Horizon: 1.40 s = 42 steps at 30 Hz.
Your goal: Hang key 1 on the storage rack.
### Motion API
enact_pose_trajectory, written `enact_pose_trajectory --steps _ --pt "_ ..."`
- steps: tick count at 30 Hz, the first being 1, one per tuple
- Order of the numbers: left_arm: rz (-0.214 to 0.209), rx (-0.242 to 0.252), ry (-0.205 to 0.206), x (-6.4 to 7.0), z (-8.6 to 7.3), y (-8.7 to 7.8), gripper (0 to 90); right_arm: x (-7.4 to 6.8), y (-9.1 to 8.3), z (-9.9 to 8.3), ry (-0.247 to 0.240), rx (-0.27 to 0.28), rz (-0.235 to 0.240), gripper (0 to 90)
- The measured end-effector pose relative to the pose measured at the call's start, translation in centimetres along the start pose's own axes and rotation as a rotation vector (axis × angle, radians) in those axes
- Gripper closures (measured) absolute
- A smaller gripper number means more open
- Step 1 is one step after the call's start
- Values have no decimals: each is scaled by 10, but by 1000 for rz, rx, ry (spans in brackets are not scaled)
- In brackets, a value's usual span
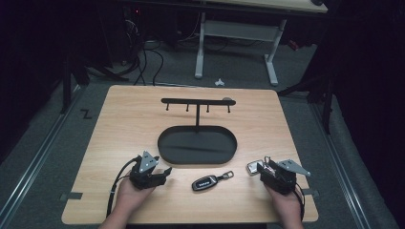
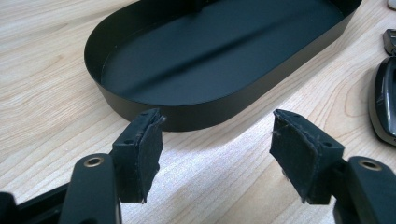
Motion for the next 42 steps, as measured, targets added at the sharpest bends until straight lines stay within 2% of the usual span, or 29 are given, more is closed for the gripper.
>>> enact_pose_trajectory --steps 5,10,13,14,15,16,17,18,22,25,28,30,32,36,39,40,42 --pt "2 -14 9 1 -1 1 351 0 0 0 3 1 0 444" --pt "-6 -33 33 5 -1 1 430 -2 1 0 -3 -2 2 444" --pt "-28 -38 48 10 1 2 458 -2 0 0 -7 -2 2 444" --pt "-45 -33 57 15 4 3 466 -1 -1 -1 -8 -3 0 444" --pt "-45 -33 57 15 4 3 474 -1 -1 -1 -8 -3 0 444" --pt "-68 -32 69 22 7 4 480 0 -3 -2 -4 -3 -5 444" --pt "-68 -32 69 22 7 4 485 1 -4 -3 -1 -3 -7 445" --pt "-93 -32 84 31 9 5 494 2 -5 -4 4 -3 -9 445" --pt "-127 -42 123 49 14 11 540 5 -10 -6 11 -2 -19 445" --pt "-133 -59 139 56 16 14 584 7 -12 -8 10 -2 -25 445" --pt "-126 -64 162 65 20 20 676 10 -16 -11 18 -3 -34 445" --pt "-122 -79 174 68 21 23 759 11 -17 -12 21 -4 -38 445" --pt "-118 -98 175 69 21 27 797 12 -19 -13 21 -5 -40 445" --pt "-113 -142 192 73 19 36 826 13 -22 -15 20 -6 -46 445" --pt "-125 -159 204 76 18 38 828 15 -23 -17 29 -8 -51 446" --pt "-128 -177 221 79 16 41 827 16 -24 -17 29 -8 -51 446" --pt "-147 -179 232 83 16 41 827 17 -24 -17 28 -8 -53 446"
Point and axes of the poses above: each handheld gripper's, and its own axes: y roughly forward along the jaws, z roughly out of its top, x roughly to its right, the point moved 4 cm from there along y, roughly forward along the jaws
